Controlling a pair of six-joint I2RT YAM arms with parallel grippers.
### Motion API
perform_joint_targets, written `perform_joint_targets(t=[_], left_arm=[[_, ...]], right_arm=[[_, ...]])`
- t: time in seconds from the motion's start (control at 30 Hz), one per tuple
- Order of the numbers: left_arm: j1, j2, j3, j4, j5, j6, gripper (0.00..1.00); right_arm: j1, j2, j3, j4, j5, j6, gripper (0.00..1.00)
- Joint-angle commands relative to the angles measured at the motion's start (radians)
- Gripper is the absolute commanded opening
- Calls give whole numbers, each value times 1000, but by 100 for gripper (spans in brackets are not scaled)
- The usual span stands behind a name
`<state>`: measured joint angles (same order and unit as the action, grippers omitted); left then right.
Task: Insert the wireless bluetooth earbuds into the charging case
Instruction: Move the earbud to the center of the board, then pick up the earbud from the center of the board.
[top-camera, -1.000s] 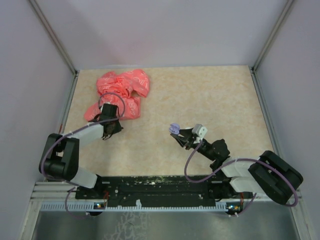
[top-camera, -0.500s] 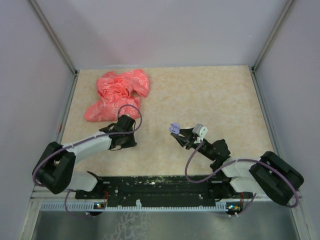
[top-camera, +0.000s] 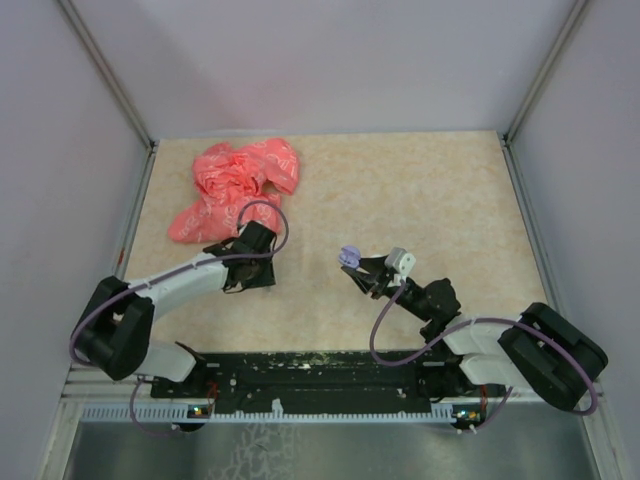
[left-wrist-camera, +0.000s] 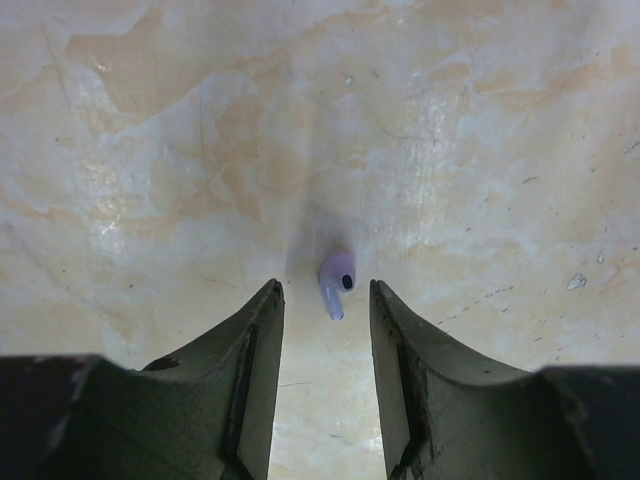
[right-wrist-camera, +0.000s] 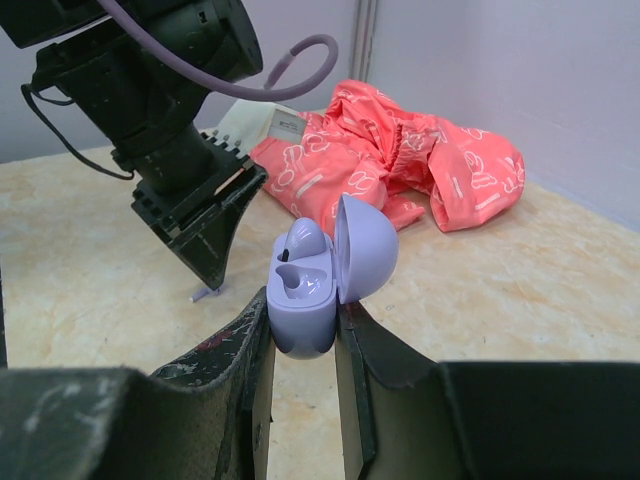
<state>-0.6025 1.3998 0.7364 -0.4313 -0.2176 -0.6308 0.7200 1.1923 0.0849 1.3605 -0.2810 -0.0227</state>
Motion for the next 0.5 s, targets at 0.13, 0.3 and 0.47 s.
perform_joint_targets(t=[0.13,0.3,0.47], left_arm=[[-4,91,79,-18,-5,52,44],[-6,129,90,-21,15,54,40],[-14,163,107,-47,4,62,34]], right_arm=[[9,-7,18,58,0,11,0],[9,5,20,65,-6,16,0],[8,10,21,69,-6,18,0]])
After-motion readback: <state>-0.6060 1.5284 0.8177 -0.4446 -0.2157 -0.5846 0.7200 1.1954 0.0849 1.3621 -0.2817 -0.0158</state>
